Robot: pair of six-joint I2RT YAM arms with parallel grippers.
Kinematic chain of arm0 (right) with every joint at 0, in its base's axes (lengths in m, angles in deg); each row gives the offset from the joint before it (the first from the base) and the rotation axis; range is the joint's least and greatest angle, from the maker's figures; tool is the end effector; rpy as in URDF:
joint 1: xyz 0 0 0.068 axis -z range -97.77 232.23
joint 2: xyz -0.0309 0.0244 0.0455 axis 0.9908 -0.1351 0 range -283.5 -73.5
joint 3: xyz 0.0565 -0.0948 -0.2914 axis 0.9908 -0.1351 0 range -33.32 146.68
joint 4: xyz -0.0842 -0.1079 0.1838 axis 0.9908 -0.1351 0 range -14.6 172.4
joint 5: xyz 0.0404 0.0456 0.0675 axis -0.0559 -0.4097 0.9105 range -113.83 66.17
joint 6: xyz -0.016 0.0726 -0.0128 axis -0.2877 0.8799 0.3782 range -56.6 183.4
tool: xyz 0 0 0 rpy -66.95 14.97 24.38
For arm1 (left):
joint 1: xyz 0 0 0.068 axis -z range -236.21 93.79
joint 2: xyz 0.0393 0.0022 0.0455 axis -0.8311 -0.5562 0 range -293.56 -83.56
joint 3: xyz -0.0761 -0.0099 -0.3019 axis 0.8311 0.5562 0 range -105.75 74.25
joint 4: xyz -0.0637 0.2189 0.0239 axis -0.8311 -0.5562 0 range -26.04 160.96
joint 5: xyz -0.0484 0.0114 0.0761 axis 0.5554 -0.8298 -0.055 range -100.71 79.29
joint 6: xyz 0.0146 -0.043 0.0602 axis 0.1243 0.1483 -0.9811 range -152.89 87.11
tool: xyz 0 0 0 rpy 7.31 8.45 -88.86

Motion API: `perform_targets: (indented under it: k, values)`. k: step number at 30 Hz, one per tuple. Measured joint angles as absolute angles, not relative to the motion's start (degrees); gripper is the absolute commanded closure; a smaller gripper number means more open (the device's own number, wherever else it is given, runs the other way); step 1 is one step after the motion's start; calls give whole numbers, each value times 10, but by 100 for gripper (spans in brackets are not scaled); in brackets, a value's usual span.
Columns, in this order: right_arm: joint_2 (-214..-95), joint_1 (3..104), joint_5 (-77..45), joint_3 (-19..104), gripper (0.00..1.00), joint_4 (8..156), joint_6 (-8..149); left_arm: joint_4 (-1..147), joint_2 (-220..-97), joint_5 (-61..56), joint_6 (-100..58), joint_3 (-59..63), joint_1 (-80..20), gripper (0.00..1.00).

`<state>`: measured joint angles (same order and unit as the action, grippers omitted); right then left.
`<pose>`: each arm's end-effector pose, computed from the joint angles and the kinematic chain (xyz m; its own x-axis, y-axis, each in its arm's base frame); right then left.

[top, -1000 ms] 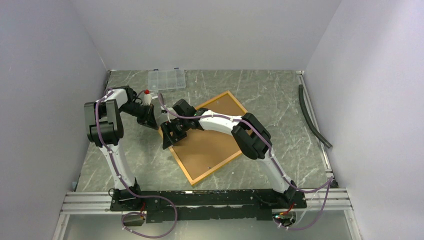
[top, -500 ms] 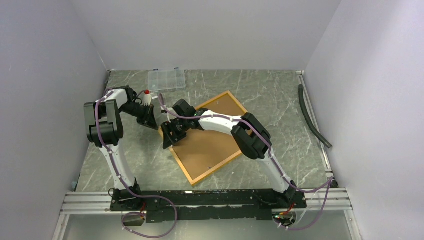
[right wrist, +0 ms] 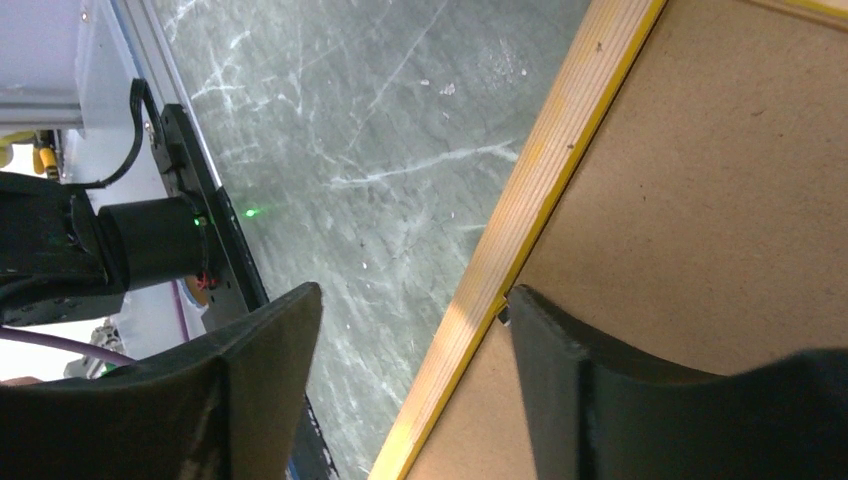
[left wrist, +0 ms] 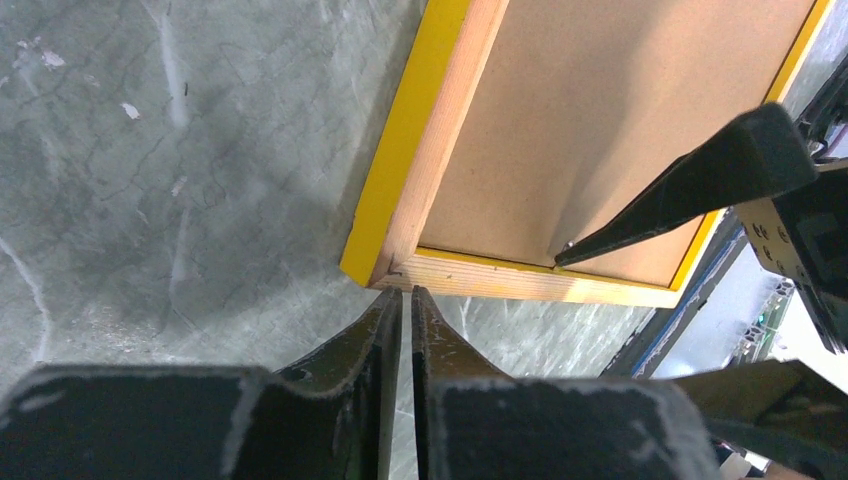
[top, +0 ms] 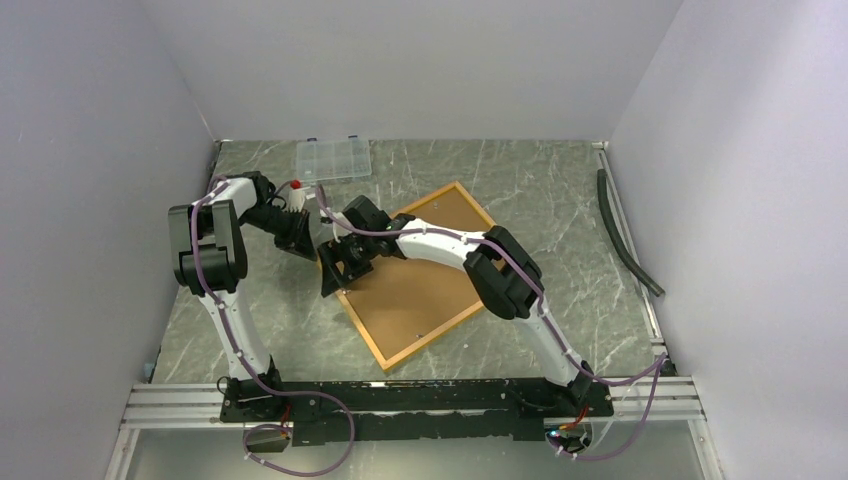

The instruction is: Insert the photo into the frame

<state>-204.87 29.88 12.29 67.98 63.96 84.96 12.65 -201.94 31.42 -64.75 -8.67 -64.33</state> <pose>0.2854 0.4315 0.1943 -0.7481 -0.4839 -0.4540 -0.6486 0.3893 0.6540 0.3650 0.0091 0.1867 -0.9174 0.2645 -0.2973 0.3952 0.6927 -0.6033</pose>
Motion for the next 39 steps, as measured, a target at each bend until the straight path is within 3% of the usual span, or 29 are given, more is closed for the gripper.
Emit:
perform_targets:
  k: [3, 7, 15, 20, 28, 39]
  values:
    - [-2037, 304, 105, 677, 12, 644, 860, 120, -2018, 315, -647, -92, -642, 78]
    - [-1937, 339, 70, 584, 6, 685, 905, 111, -2016, 317, -645, -123, -639, 69]
    - [-1641, 506, -29, 330, 0, 708, 1026, 126, -2033, 325, -612, -209, -617, 68]
    - [-1536, 542, -34, 162, 0, 661, 1070, 152, -2086, 326, -592, -237, -577, 70]
    - [-1502, 572, 35, 42, 0, 614, 1080, 151, -2098, 331, -597, -192, -558, 82]
    - [-1558, 639, 56, 60, 0, 606, 1062, 149, -2011, 325, -649, -53, -560, 84]
